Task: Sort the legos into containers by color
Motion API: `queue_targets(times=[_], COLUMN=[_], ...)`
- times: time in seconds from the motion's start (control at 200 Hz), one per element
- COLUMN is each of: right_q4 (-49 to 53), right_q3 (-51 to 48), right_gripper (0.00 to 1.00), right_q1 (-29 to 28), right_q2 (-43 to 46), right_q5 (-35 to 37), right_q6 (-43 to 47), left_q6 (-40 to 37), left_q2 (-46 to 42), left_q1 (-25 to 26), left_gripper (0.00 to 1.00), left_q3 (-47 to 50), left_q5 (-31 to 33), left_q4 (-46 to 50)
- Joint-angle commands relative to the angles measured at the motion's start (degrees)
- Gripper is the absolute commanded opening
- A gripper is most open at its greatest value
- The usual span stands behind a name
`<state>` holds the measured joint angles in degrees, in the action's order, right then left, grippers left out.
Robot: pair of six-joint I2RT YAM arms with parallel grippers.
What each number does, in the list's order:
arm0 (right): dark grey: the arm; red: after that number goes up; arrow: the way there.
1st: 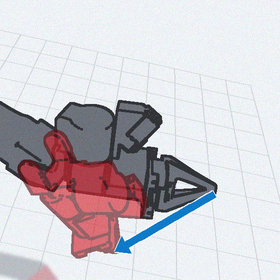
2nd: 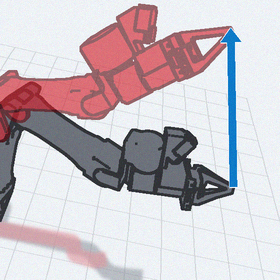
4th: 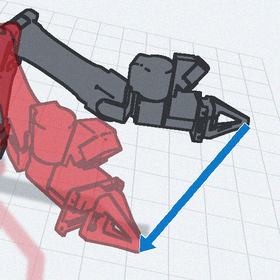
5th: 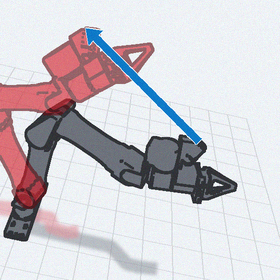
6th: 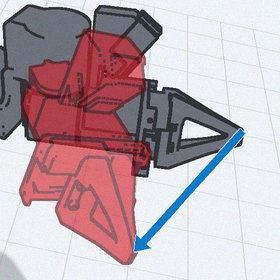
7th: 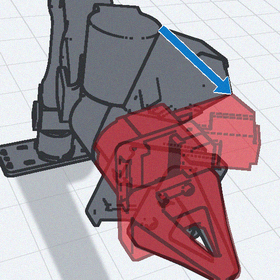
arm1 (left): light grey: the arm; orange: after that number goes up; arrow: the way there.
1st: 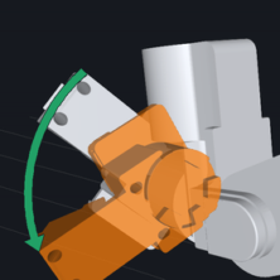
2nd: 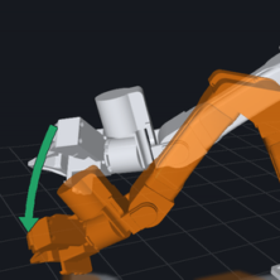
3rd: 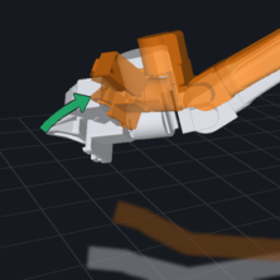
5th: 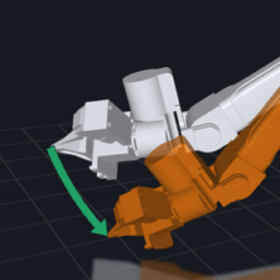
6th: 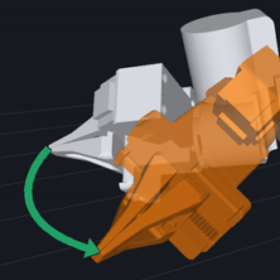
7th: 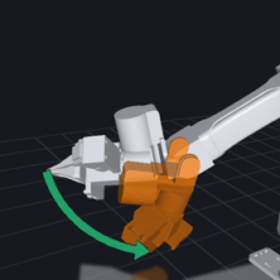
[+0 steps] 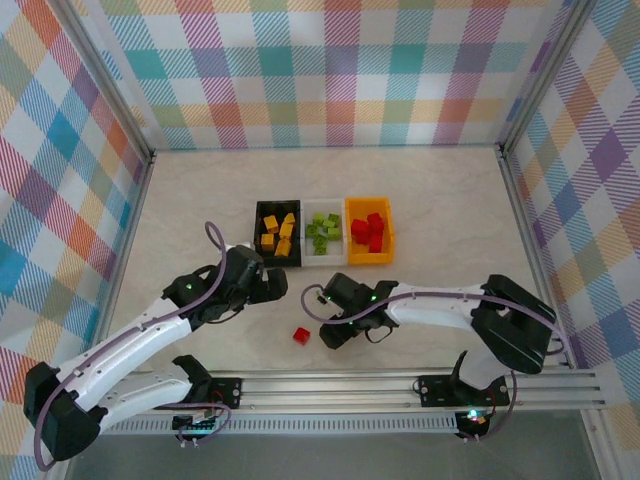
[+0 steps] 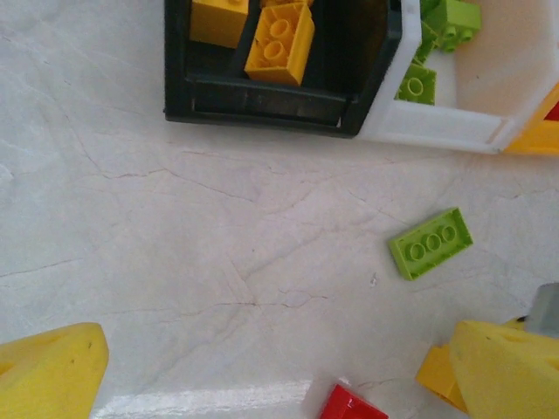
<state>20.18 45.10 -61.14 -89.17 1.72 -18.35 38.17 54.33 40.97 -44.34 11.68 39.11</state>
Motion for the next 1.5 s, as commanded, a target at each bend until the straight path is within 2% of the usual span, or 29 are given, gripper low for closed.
queue_targets(times=[0.0,0.19,0.385,0.565,0.695,0.825,1.05,1.285,1.38,1.495], right_q4=[-0.05,-0.91,-1.52,-1.77,-1.98,-3.64,-3.85,1.14,1.57,2.06], right_q3=[1.85,2.11,2.14,3.58,7.43,14.62,31.23,49.55,53.4,56.13], right_gripper=[0.7,0.57,0.32,0.25,0.25,0.25,0.26,0.28,0.33,0.49], right_q1=[-0.9,-1.31,-1.26,-0.49,2.34,5.97,12.25,14.8,15.52,15.73], right_q2=[-1.51,-2.64,-2.23,0.86,2.16,-0.74,-12.85,-26.84,-29.22,-30.41], right_q5=[3.78,3.82,4.61,4.96,2.39,-0.81,-4.63,-5.38,-6.39,-7.25], right_q6=[0.6,1.19,1.21,1.8,3.29,4.49,5.2,6.04,5.65,5.38], left_q6=[1.05,1.03,0.89,0.72,1.89,2.8,3.76,3.84,3.41,2.94], left_q2=[-1.31,-1.66,-1.9,-1.85,-3.15,-4.23,-5.65,-5.78,-5.33,-5.24], left_q1=[-0.88,-1.56,-1.98,-2.14,-2.12,-2.13,-2.2,-2.15,-2.2,-2.26], left_gripper=[1.0,1.0,1.0,1.0,1.0,1.0,1.0,1.0,1.0,1.0], left_q3=[0.95,1.71,2.06,2.15,3.08,4.21,5.26,6.32,6.28,6.37], left_q5=[0.76,0.2,-0.17,0.17,1.4,0.72,-0.25,-2.08,-2.45,-3.25], left_q4=[1.4,1.32,1.09,1.2,1.37,1.04,1.69,0.79,0.79,0.57])
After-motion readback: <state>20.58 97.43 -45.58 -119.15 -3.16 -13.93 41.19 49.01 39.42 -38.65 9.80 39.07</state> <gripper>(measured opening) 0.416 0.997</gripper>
